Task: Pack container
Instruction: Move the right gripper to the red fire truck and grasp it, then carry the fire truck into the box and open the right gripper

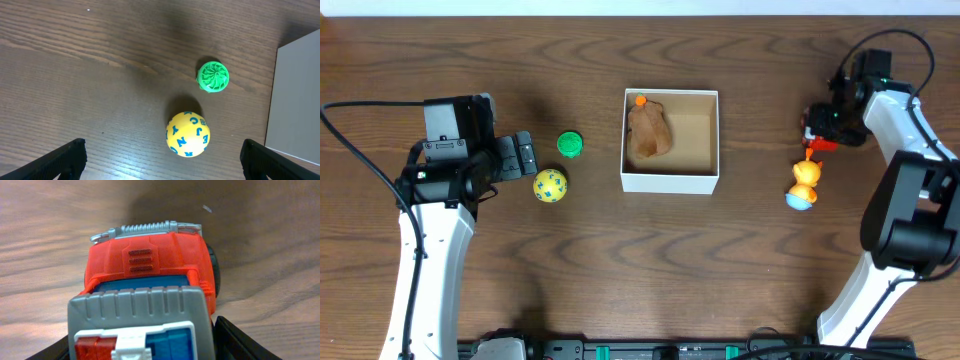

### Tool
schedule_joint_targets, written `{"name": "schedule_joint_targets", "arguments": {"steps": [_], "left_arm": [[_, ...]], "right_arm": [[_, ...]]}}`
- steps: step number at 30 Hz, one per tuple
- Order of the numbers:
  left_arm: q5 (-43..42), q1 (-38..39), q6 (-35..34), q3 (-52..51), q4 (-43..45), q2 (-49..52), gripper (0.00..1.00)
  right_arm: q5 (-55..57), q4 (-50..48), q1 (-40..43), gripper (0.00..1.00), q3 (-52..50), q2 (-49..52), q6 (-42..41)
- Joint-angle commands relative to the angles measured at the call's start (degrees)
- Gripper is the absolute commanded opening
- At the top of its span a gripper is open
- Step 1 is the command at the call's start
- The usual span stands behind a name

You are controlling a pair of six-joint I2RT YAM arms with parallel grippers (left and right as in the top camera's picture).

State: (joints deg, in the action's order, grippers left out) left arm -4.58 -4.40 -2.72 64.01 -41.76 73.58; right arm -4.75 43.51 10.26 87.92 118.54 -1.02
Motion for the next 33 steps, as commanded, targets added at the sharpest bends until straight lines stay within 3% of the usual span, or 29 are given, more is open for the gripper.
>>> {"name": "schedule_joint_targets", "arguments": {"steps": [1, 8, 16, 21, 29, 33], "left_arm": [[-0.4, -0.2, 1.0, 1.0, 0.0, 0.2, 0.98], [-0.4, -0.2, 1.0, 1.0, 0.0, 0.2, 0.98], [-0.4, -0.2, 1.0, 1.0, 0.0, 0.2, 0.98], [-0.4, -0.2, 1.0, 1.0, 0.0, 0.2, 0.98], [-0.4, -0.2, 1.0, 1.0, 0.0, 0.2, 0.98], [-0.4, -0.2, 1.0, 1.0, 0.0, 0.2, 0.98]], "right_arm": [[-3.4, -0.2, -4.2, 0.45, 2.3, -10.3, -1.1], [-3.4, 0.1, -15.7, 0.41, 2.3, -21.0, -7.6], [-1.0, -0.1, -32.0, 0.37, 0.9, -18.6, -18.7], [8.4, -0.6, -38.2, 0.45, 0.8, -12.2, -26.4], [10.8, -2.8, -38.7, 0.46, 0.8, -6.1, -29.4], [10.5, -4.6, -38.7, 0.63, 0.8, -6.0, -27.5]]}}
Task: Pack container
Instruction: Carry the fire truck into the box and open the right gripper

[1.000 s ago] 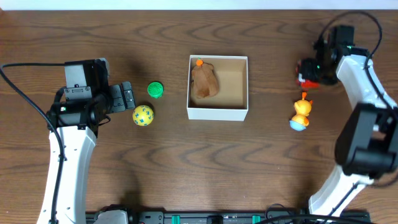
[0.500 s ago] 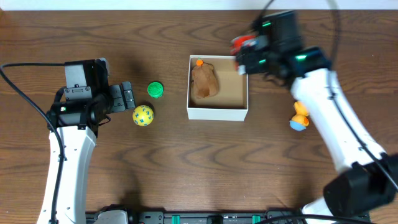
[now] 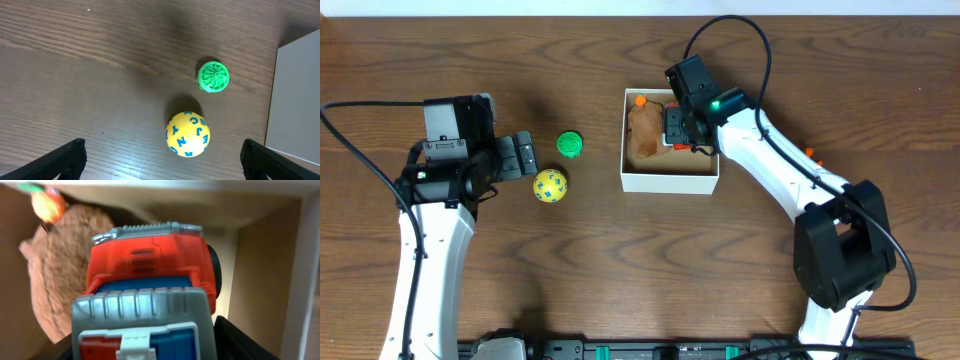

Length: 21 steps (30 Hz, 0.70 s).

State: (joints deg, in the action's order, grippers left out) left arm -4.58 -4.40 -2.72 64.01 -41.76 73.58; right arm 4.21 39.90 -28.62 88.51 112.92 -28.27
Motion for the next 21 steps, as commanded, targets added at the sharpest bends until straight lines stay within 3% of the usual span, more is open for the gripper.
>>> {"name": "schedule_joint_targets", "arguments": {"steps": [1, 8, 17, 21], "left_arm": [[-0.4, -0.2, 1.0, 1.0, 0.0, 0.2, 0.98], [-0.4, -0.2, 1.0, 1.0, 0.0, 0.2, 0.98], [-0.4, -0.2, 1.0, 1.0, 0.0, 0.2, 0.98], [-0.4, -0.2, 1.0, 1.0, 0.0, 0.2, 0.98]], "right_arm": [[1.3, -1.1, 0.2, 0.67, 0.2, -0.4, 0.2], [1.4, -1.9, 0.1, 0.82, 0.3, -1.0, 3.7], [2.0, 2.5, 2.8, 0.80, 0.3, -9.9, 5.2], [3.0, 6.9, 8.6, 0.79, 0.3, -17.0, 5.2]]}}
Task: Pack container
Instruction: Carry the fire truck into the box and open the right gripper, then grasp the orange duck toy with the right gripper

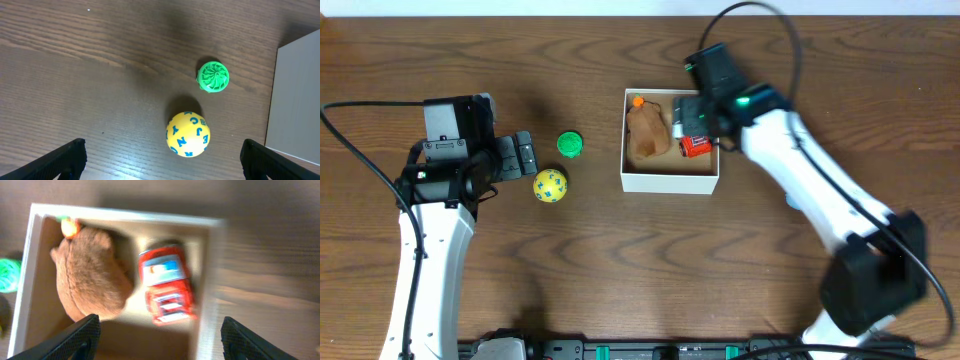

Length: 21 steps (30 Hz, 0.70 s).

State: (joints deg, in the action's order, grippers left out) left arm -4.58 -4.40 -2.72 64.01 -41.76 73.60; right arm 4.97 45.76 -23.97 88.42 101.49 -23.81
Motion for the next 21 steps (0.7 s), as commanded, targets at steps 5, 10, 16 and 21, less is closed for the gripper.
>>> {"name": "schedule_joint_targets", "arguments": {"steps": [5, 10, 16, 21], "left_arm": [[-0.4, -0.2, 1.0, 1.0, 0.0, 0.1, 0.98], [-0.4, -0.2, 1.0, 1.0, 0.0, 0.1, 0.98], [-0.4, -0.2, 1.0, 1.0, -0.1, 0.1, 0.98], [-0.4, -0.2, 1.0, 1.0, -0.1, 0.1, 0.98]], "right_arm": [[5.7, 7.7, 14.0, 0.79, 0.4, -8.2, 0.8], [4.8, 10.7, 22.8, 0.80, -2.3, -5.2, 0.7], [-1.1, 6.3, 26.7, 0.73, -10.0, 1.0, 0.6], [-1.6, 1.6, 26.3, 0.75, -16.8, 4.1, -0.8]]}}
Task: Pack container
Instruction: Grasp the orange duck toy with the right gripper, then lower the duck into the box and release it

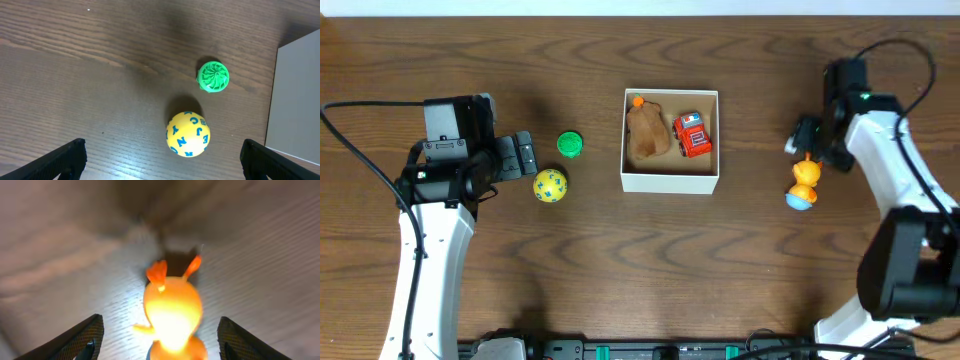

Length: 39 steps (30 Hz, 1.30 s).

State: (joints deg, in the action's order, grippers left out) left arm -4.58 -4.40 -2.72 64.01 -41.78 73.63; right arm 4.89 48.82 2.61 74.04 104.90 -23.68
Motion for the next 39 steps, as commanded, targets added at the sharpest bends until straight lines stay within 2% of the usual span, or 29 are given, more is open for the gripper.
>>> {"name": "schedule_joint_targets", "arguments": {"steps": [1, 7, 10, 15, 18, 19, 27, 29, 35, 39], "left_arm": [[-0.4, -0.2, 1.0, 1.0, -0.1, 0.1, 0.98], [-0.4, -0.2, 1.0, 1.0, -0.1, 0.1, 0.98], [-0.4, -0.2, 1.0, 1.0, -0.1, 0.1, 0.98], [-0.4, -0.2, 1.0, 1.0, -0.1, 0.1, 0.98], [-0.4, -0.2, 1.0, 1.0, -0.1, 0.1, 0.98], [-0.4, -0.2, 1.0, 1.0, -0.1, 0.1, 0.98], [-0.4, -0.2, 1.0, 1.0, -0.1, 0.1, 0.98], [-0.4, -0.2, 1.0, 1.0, -0.1, 0.1, 0.98], [-0.4, -0.2, 1.0, 1.0, -0.1, 0.1, 0.98], [-0.4, -0.2, 1.0, 1.0, -0.1, 0.1, 0.98]], "right_arm": [[-2.1, -2.6, -0.4, 0.75, -3.8, 0.7, -0.9], [-2.8, -6.6, -0.4, 0.64, -9.5, 0.8, -1.2], [-2.8, -8.8, -0.3, 0.43, -11.1, 0.8, -1.6], [-4.0, -9.5, -0.7, 0.21, -9.8, -0.9, -1.5], [-5.8, -9.3, -2.0, 0.03, -8.0, -4.5, -0.2], [-6.7, -9.2, -2.6, 0.01, -7.2, -6.1, 0.3], [-12.1, -11.1, -13.4, 0.01, -0.5, -20.2, 0.7], [-13.1, -13.9, -17.4, 0.01, -0.5, -22.1, 3.6], [-11.1, -22.1, -29.4, 0.01, -0.7, -19.8, 21.4], [-10.7, -24.3, -32.1, 0.01, -0.7, -14.3, 46.6]]}}
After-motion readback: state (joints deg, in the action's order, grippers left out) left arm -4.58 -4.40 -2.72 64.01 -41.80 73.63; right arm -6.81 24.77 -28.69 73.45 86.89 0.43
